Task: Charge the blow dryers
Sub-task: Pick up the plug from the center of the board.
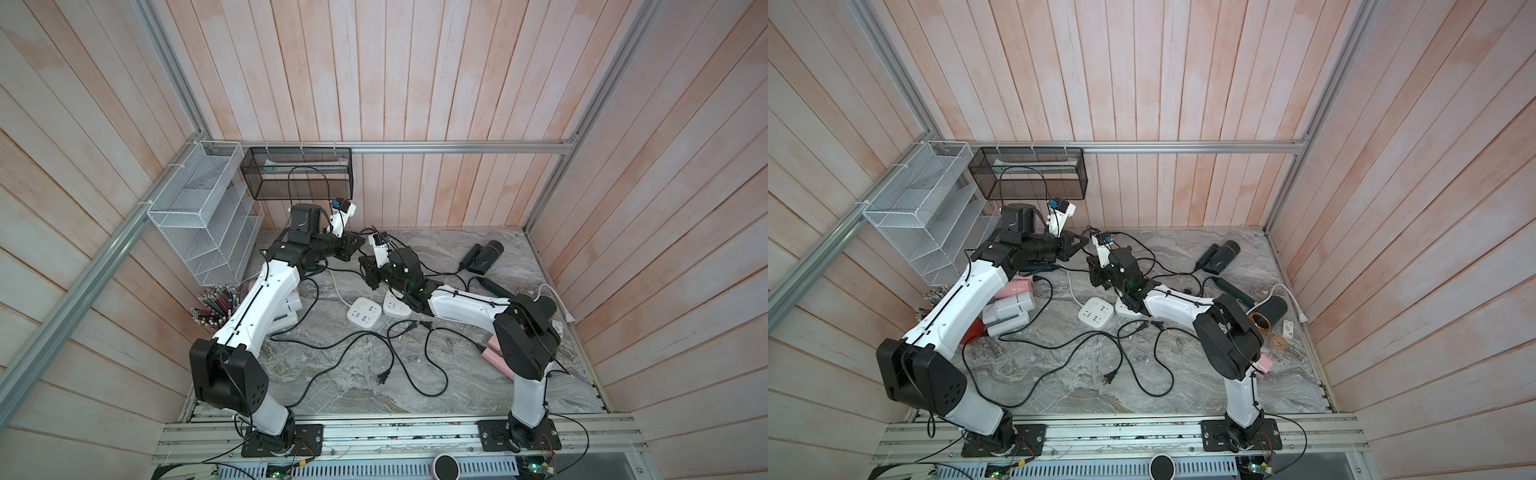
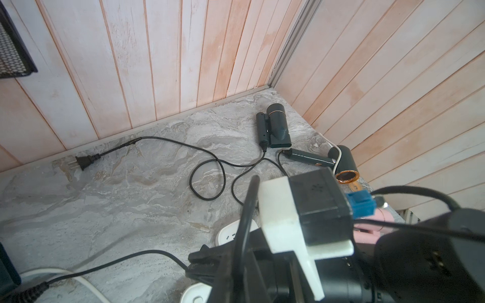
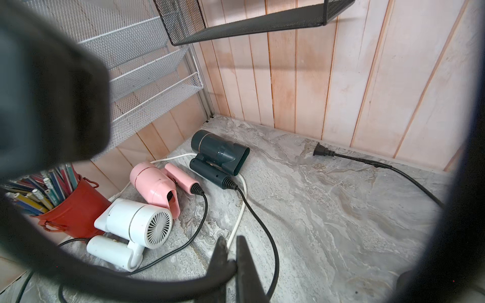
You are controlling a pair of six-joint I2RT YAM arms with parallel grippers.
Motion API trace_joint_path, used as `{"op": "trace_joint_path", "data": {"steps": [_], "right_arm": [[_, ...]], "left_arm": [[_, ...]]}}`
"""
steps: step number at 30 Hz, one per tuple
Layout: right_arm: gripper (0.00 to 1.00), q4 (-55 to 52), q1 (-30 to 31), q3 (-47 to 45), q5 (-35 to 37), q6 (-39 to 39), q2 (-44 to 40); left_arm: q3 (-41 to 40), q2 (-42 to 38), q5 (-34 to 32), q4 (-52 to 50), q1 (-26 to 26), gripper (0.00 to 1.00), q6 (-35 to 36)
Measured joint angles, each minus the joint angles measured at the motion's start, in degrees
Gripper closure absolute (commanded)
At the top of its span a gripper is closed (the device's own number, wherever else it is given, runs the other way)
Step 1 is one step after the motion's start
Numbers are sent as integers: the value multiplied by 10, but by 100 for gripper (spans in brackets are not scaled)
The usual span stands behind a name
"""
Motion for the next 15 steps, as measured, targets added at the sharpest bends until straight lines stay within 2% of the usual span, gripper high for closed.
{"op": "trace_joint_path", "data": {"steps": [2, 4, 8, 15], "right_arm": [[95, 16, -1, -5, 0, 11, 0], [95, 29, -5, -10, 0, 23, 0], [95, 50, -20, -14, -7, 49, 0], [95, 86, -50, -14, -57, 98, -7]], "left_arm": [[-2, 0, 3, 10, 0, 63, -8], [-7, -1, 6, 21, 0, 55, -16], [-47, -21, 6, 40, 0, 52, -24], [-149, -82, 6, 84, 4, 52, -41]]}}
